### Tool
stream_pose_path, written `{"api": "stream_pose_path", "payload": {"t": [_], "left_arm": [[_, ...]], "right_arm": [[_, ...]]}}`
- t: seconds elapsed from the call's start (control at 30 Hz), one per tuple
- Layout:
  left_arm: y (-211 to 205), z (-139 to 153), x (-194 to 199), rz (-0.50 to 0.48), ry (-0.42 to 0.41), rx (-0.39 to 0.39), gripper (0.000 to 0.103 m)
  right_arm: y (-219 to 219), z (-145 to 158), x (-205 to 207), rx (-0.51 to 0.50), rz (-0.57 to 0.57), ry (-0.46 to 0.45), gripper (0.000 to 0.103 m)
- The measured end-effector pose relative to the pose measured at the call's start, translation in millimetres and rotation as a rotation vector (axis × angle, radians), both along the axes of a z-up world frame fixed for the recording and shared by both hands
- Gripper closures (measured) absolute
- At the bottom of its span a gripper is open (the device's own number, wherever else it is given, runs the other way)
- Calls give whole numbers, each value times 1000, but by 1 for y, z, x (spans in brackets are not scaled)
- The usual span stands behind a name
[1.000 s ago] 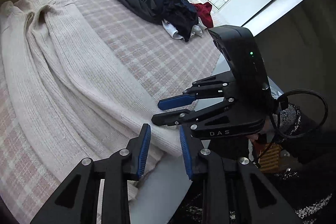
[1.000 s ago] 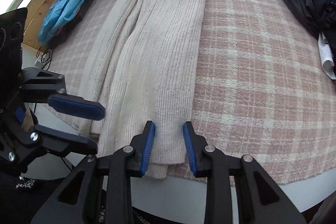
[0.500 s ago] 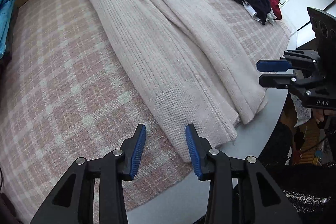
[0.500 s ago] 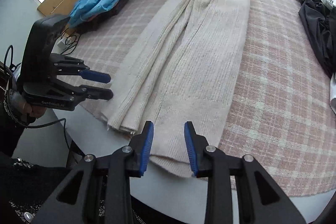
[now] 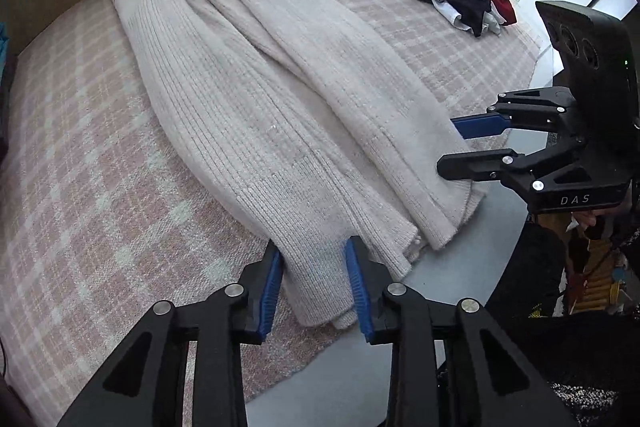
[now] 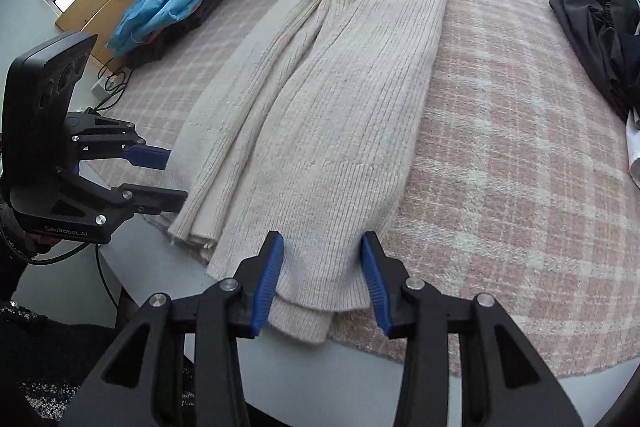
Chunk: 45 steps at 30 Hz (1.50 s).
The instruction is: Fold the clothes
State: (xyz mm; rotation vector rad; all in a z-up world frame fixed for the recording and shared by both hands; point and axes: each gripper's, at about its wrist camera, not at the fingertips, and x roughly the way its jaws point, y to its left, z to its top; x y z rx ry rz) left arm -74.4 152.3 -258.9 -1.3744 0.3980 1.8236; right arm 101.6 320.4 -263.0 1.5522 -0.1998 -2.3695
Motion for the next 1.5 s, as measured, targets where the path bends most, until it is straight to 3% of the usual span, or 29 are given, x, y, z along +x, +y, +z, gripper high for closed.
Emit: {"api": "stream_pose_path", "payload": {"t": [0.07,0.23,0.37,0.47,0.6,0.73,0.87,1.0,1.17,1.33,1.4,1.47,1.5], "left_arm": [[3,7,-4,-6,-14,49,89],[2,43,-21,20,-78,257,90],[4,75,-34,33,-58,349,90],[-4,96,-52,47,-56,393,90],[-1,132,-87,69,16,441,90],[2,167,-135,96,97,463,90],[9,174,-195,170,75,479,90],[16,153,-251,238,46,449,90],[23,107,-318,298,-33,413,90],[36,42,-380,347,-124,313,89],[41,16,-402,383,-190,264,88],[37,6,-420,427,-275,281,84],[32,9,-424,447,-272,296,84]], "right_arm": [[1,4,-2,-53,0,5,88],[18,21,-16,-286,-69,-9,89],[26,57,-25,-313,-64,34,90],[34,84,-38,-350,-80,69,90],[51,122,-69,-414,-104,129,90],[57,155,-123,-410,-108,189,90],[72,176,-180,-391,-125,221,90],[87,156,-243,-416,-171,184,90],[109,111,-313,-456,-221,104,90],[127,44,-382,-447,-275,-51,90],[135,13,-405,-448,-300,-166,86],[146,-3,-416,-528,-310,-236,86],[153,-5,-418,-577,-314,-249,85]]}}
